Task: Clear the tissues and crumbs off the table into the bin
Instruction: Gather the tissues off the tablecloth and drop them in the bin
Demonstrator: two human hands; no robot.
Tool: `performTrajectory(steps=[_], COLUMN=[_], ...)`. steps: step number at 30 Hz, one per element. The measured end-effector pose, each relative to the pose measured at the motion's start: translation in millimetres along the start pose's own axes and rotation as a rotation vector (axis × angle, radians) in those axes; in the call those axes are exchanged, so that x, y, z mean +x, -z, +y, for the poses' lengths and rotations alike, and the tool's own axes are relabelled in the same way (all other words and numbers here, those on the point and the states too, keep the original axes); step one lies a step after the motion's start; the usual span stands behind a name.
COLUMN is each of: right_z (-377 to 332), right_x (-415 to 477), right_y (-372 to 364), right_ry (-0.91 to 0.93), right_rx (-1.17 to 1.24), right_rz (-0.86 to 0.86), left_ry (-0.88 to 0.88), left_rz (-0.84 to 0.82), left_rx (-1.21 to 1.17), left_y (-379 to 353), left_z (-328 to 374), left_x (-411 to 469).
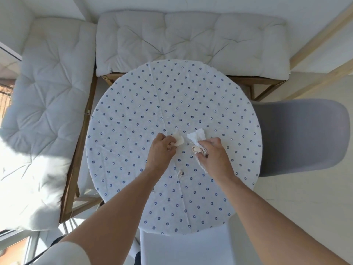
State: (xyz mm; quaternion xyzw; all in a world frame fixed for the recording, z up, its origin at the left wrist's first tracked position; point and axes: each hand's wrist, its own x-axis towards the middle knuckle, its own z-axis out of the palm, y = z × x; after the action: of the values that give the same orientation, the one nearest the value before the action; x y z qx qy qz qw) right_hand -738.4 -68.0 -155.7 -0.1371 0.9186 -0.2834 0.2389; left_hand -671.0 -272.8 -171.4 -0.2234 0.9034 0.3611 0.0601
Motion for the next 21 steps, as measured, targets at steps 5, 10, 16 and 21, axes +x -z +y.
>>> performTrajectory(steps=[5,10,16,21], right_z=[-3,-15,-47,-87], right_x=[-5,-17,-37,-64], right_y=[-3,-8,-20,-44], right_ry=[-0.017,-0.009,0.052,0.118], right_rx=[-0.013,-0.009,0.008,0.018], right_rz=[0.017,0.030,0.044,0.032], left_ry=[0.066,0.106,0.119,0.166], left_rz=[0.015,0.072,0.133,0.195], left_rx=[-0.056,-0.093,-0.192,-0.234], left_y=[12,33,65,98], left_z=[-14,-29,-42,-69], left_x=[-8,-23,-51,-93])
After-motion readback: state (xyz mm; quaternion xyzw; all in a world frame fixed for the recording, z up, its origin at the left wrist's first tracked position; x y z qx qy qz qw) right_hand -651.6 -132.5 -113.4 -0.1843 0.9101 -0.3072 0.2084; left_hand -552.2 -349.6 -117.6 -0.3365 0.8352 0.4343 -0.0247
